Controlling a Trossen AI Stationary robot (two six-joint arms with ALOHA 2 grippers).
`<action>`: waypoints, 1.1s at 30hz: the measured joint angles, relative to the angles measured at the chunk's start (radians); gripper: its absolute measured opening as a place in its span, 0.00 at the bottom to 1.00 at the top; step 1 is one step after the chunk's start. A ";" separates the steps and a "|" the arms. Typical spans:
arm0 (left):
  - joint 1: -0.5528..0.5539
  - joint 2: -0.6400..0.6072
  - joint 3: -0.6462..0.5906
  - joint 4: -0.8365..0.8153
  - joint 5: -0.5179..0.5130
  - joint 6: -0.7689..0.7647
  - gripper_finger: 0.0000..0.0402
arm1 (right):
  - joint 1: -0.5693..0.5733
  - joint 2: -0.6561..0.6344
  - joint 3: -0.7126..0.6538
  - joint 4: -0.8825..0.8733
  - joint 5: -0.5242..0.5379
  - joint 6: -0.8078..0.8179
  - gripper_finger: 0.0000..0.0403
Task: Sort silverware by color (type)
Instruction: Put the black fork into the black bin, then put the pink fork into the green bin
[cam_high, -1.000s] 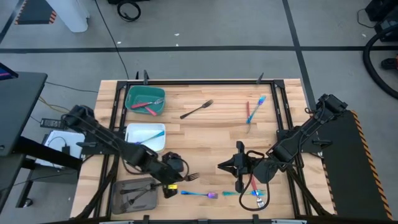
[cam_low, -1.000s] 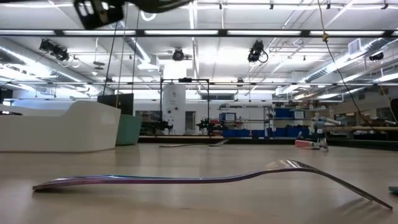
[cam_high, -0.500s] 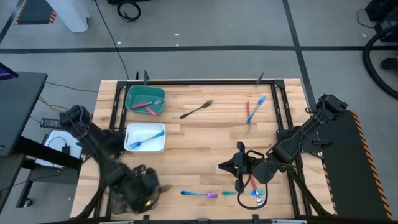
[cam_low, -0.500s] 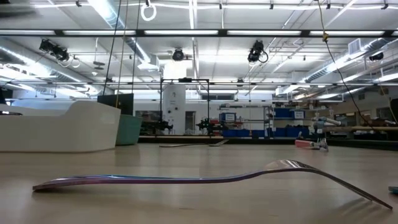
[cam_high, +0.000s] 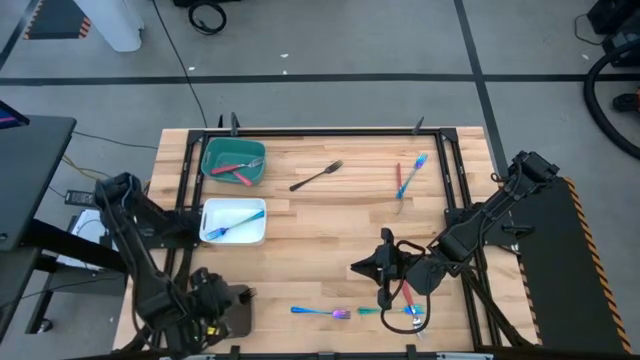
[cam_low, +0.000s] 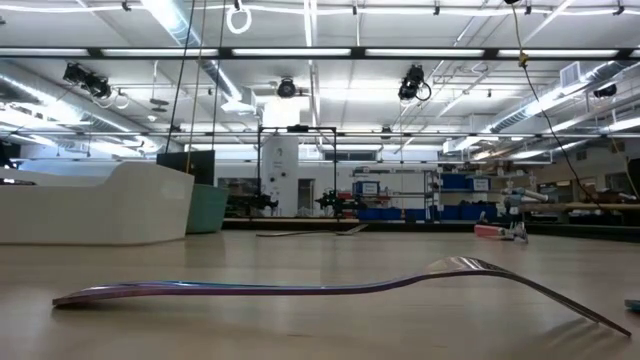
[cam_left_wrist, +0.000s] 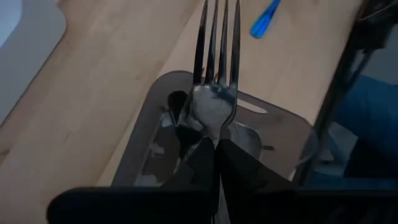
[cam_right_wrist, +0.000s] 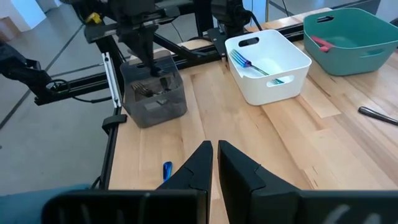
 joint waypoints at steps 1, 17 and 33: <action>0.000 0.008 0.000 0.002 0.000 -0.001 0.05 | -0.001 0.000 0.000 0.000 0.000 -0.003 0.08; 0.001 0.063 0.000 -0.039 0.020 -0.040 0.23 | -0.079 0.000 0.000 0.067 0.000 -0.162 0.08; 0.147 -0.015 0.000 -0.109 0.004 0.099 0.26 | -0.184 -0.028 0.000 0.054 0.004 -0.215 0.08</action>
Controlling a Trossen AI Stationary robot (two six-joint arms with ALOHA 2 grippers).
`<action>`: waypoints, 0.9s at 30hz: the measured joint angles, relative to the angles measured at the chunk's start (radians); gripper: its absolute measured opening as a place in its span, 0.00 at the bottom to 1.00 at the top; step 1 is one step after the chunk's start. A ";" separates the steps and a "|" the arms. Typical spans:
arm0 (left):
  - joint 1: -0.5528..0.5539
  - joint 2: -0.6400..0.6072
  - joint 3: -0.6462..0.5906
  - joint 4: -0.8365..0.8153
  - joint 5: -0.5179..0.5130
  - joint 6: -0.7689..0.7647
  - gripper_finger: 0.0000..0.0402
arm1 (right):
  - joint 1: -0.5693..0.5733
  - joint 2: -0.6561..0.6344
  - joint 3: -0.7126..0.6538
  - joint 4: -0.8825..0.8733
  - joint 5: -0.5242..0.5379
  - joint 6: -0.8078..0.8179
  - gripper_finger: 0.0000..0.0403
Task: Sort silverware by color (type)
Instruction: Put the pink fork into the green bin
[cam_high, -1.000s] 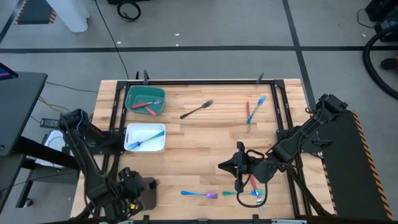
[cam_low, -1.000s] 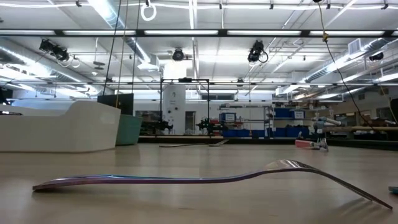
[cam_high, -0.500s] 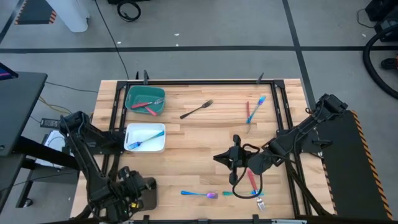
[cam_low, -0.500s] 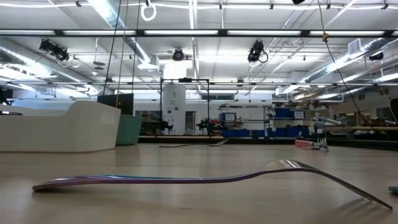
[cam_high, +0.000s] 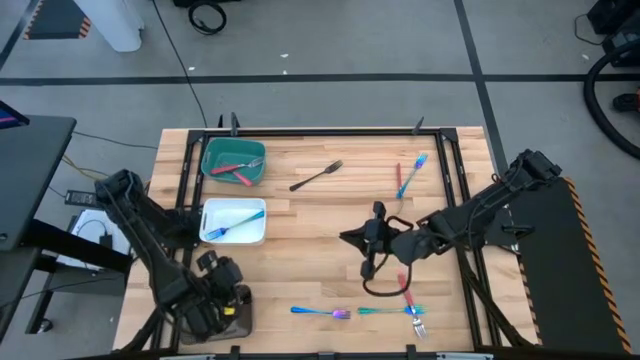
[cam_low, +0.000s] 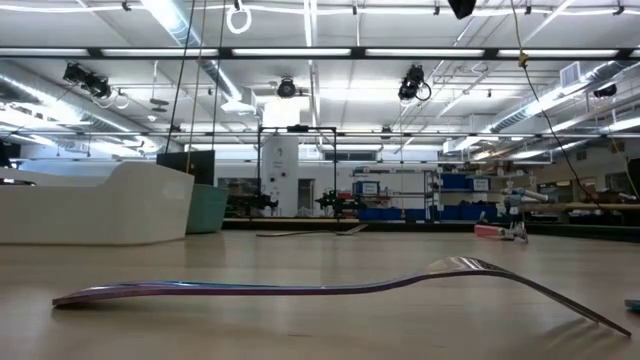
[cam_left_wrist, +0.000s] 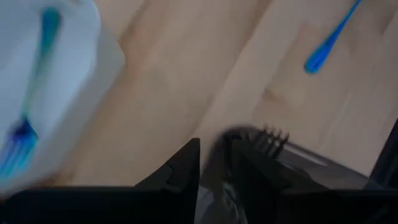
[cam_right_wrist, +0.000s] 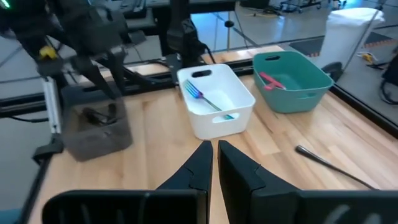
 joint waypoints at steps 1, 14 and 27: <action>0.010 -0.015 0.000 -0.008 -0.017 0.028 0.26 | -0.009 0.000 0.000 -0.014 0.000 0.000 0.08; 0.232 -0.135 0.000 -0.053 -0.230 0.487 0.26 | -0.152 0.000 0.000 -0.325 0.070 0.196 0.08; 0.470 -0.135 0.000 -0.091 -0.197 0.793 0.26 | -0.406 0.005 -0.003 -0.664 0.018 0.394 0.08</action>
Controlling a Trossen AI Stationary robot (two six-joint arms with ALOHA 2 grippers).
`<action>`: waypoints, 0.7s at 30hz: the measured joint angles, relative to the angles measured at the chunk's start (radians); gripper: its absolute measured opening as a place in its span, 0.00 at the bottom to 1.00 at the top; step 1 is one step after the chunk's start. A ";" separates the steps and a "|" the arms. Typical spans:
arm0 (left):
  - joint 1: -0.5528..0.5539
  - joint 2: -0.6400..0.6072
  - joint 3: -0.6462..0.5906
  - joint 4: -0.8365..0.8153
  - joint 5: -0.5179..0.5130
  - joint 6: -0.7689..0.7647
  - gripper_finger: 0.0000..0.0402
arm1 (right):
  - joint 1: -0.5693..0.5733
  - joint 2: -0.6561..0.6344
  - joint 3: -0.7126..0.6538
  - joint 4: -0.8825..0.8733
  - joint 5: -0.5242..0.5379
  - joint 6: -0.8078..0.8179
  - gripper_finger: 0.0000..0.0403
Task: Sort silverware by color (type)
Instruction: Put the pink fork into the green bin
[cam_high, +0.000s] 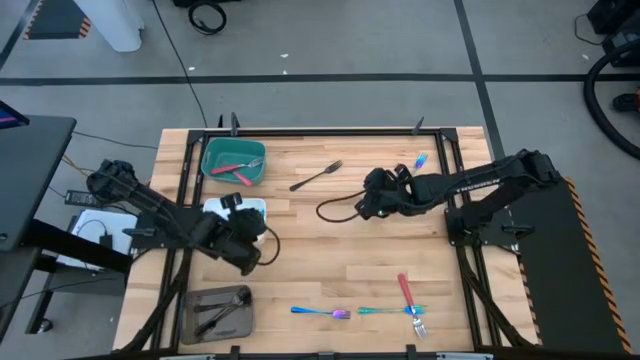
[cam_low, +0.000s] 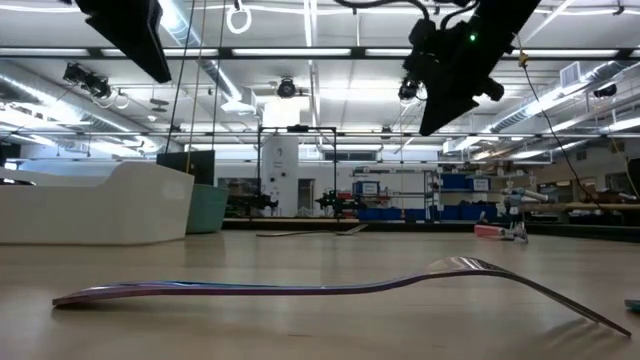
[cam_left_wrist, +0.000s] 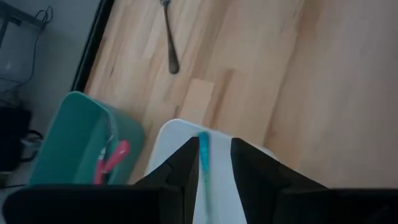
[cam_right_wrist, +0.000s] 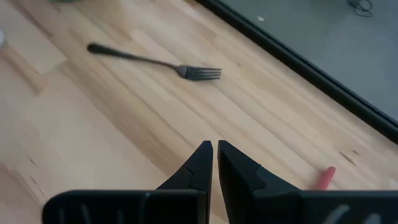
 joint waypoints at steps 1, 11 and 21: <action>0.020 0.000 0.000 -0.007 0.008 0.026 0.26 | -0.012 0.000 -0.001 -0.002 -0.013 -0.030 0.09; 0.305 0.000 0.000 -0.015 0.003 0.311 0.26 | -0.196 0.000 -0.001 -0.051 -0.089 -0.226 0.09; 0.600 0.000 0.000 -0.012 0.060 0.496 0.26 | -0.464 0.007 -0.062 -0.035 -0.450 -0.307 0.09</action>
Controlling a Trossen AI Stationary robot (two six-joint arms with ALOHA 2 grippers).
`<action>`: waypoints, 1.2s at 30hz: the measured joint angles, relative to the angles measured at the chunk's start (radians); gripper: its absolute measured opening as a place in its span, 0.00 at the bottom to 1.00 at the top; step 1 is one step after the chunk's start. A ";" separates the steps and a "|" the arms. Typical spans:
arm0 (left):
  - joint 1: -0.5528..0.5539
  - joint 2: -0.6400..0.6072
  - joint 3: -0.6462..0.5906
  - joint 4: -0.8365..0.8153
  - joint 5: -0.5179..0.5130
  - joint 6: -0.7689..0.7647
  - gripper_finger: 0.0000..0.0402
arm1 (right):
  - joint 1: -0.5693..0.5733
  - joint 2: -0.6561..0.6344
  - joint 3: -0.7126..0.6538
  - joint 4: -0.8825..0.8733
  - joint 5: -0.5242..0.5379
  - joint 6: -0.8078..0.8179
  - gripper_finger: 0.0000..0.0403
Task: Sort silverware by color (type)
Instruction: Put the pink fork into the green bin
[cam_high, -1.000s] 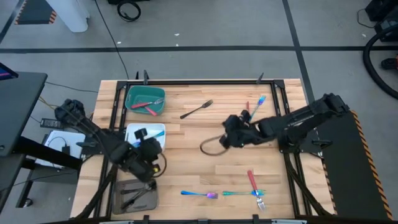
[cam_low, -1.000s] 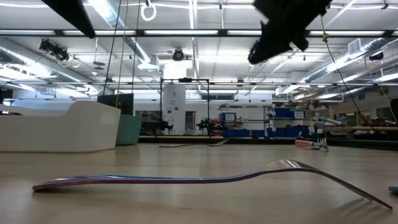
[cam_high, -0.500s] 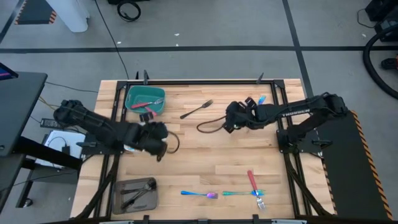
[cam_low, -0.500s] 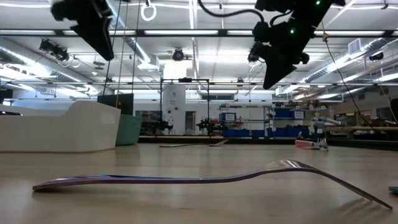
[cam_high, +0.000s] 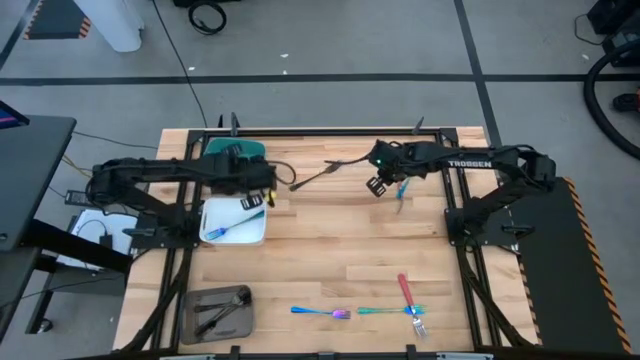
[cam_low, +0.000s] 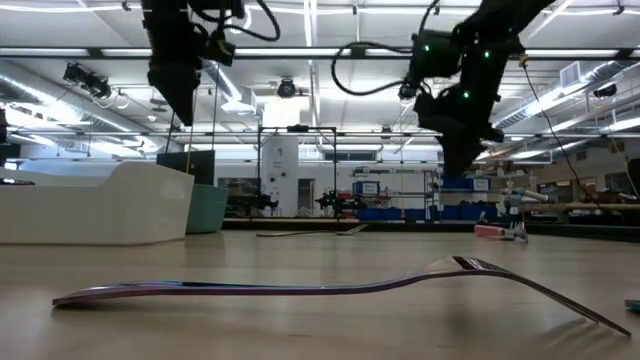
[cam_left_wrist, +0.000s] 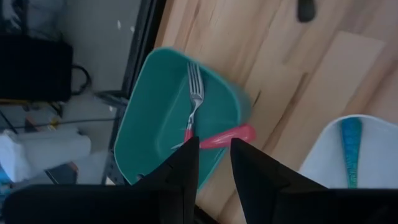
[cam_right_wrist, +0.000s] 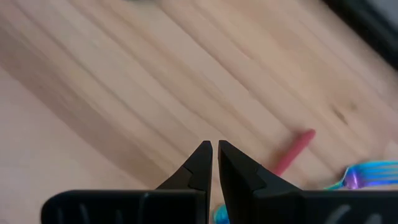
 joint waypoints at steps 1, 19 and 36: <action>0.019 0.000 0.000 0.001 0.011 0.009 0.26 | -0.016 0.000 -0.011 0.002 -0.007 -0.004 0.09; 0.139 0.000 0.000 0.047 0.098 0.119 0.26 | -0.104 0.000 -0.042 -0.077 -0.046 -0.012 0.15; 0.138 0.000 0.000 0.060 0.112 0.158 0.26 | -0.138 -0.001 -0.192 -0.012 -0.093 0.370 0.27</action>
